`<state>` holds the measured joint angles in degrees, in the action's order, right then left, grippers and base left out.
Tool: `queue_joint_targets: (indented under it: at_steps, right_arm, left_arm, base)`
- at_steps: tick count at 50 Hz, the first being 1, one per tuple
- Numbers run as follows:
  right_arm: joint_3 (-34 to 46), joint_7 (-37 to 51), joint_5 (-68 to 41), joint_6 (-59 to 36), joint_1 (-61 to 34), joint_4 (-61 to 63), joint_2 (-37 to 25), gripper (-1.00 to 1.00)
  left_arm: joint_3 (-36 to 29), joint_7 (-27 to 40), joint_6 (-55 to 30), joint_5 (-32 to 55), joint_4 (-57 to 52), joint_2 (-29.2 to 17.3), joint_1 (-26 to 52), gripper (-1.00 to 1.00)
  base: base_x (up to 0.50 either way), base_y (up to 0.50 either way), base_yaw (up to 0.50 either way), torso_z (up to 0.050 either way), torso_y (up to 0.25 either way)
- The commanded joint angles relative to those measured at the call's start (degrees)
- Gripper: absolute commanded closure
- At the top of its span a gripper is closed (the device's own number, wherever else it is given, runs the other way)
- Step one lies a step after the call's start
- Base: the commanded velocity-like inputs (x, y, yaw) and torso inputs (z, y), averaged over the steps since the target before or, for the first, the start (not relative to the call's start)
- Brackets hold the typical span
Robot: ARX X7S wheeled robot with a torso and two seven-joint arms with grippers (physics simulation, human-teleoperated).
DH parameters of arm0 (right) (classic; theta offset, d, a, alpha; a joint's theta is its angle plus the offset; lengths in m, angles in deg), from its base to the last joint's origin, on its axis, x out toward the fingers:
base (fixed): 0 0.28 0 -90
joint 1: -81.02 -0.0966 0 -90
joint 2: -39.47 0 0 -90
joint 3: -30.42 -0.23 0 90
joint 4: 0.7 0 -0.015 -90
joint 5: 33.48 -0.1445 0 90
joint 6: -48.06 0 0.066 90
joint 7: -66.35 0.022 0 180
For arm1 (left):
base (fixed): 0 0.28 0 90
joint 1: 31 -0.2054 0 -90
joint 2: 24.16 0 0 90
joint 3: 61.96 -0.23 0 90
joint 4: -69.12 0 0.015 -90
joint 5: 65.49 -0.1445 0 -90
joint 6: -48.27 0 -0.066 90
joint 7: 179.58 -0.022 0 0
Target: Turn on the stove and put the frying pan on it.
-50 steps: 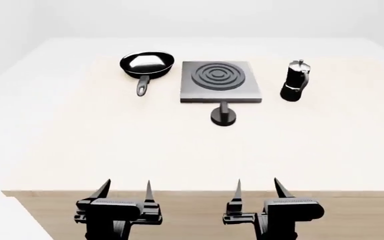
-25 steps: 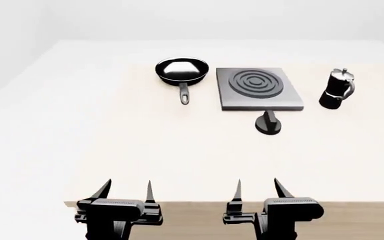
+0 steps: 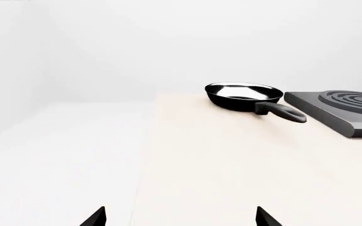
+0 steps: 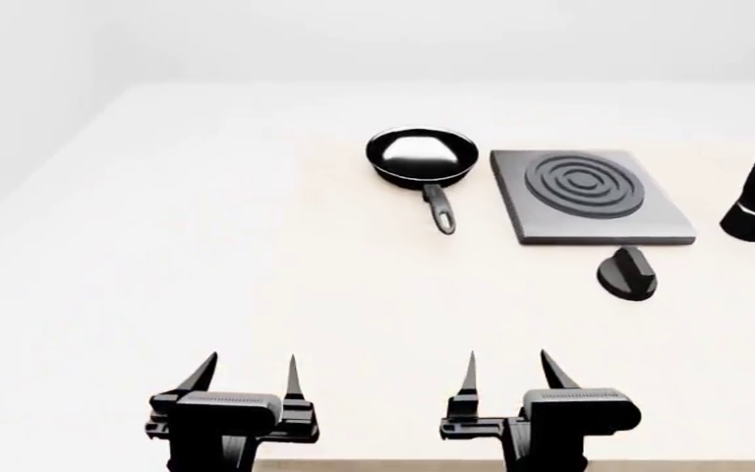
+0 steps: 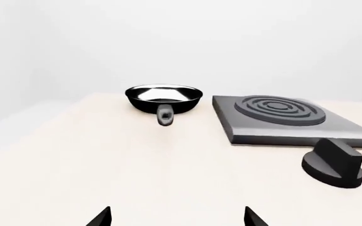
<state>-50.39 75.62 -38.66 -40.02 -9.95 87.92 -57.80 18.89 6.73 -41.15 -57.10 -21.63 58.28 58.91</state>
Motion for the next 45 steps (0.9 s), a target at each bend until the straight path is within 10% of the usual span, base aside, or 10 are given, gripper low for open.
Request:
queue_joint_targets:
  at_steps: [1,45]
  right_arm:
    - [0.31,0.32,-1.04,0.23,0.03,0.24,-0.50,-1.00]
    - [1.28,1.59,-4.10,1.16,-0.32,-0.38,-1.50,-1.00]
  left_arm:
    - [-0.53,0.44,1.17,0.15,-0.35,-0.52,-0.28,-1.00]
    - [-2.33,2.56,1.81,0.91,0.02,-1.81,0.08,-1.00]
  base:
    - [0.47,0.34,0.00,0.000,0.000]
    - [0.45,0.03,0.00,0.001,-0.015]
